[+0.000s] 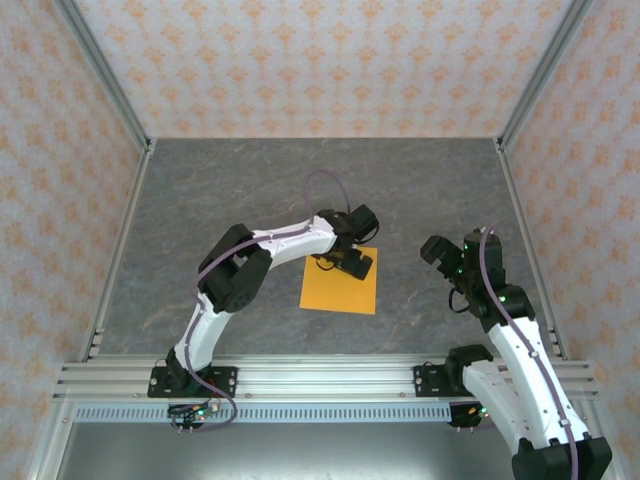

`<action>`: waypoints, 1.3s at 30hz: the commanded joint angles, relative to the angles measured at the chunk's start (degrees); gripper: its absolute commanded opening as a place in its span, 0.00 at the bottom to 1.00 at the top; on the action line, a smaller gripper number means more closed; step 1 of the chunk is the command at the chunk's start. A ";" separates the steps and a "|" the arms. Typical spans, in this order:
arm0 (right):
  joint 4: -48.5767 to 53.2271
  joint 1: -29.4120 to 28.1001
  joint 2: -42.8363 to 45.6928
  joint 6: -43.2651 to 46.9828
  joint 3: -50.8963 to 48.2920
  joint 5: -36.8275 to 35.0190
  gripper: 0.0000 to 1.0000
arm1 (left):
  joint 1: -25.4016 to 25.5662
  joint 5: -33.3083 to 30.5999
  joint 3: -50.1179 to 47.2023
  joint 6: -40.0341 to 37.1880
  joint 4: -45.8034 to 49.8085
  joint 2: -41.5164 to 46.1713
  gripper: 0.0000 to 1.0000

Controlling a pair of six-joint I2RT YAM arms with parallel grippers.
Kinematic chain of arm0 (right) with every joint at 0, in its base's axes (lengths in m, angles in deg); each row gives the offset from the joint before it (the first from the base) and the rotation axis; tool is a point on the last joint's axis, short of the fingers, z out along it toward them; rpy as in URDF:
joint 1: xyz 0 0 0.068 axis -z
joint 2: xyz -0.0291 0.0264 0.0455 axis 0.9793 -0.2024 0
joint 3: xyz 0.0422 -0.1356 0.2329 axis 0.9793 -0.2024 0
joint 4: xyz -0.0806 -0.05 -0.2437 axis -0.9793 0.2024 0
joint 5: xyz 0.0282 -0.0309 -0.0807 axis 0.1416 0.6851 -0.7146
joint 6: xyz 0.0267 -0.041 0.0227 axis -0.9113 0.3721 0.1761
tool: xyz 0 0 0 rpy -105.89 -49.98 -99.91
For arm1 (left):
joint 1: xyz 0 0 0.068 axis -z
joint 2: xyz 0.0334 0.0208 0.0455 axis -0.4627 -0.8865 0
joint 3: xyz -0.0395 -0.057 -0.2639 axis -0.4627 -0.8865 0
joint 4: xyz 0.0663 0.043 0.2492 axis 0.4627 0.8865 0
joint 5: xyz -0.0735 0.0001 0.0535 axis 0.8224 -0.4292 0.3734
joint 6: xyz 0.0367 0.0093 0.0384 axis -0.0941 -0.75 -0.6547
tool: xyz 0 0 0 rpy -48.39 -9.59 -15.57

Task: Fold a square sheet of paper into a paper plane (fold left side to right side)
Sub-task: Move the square sheet of paper to the center of the table, then pick up the square sheet of paper from the center of the table.

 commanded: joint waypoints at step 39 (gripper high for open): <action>-7.29 -27.25 -63.89 -1.78 26.59 -7.20 1.00 | -4.58 22.96 -41.28 20.19 -25.97 26.79 1.00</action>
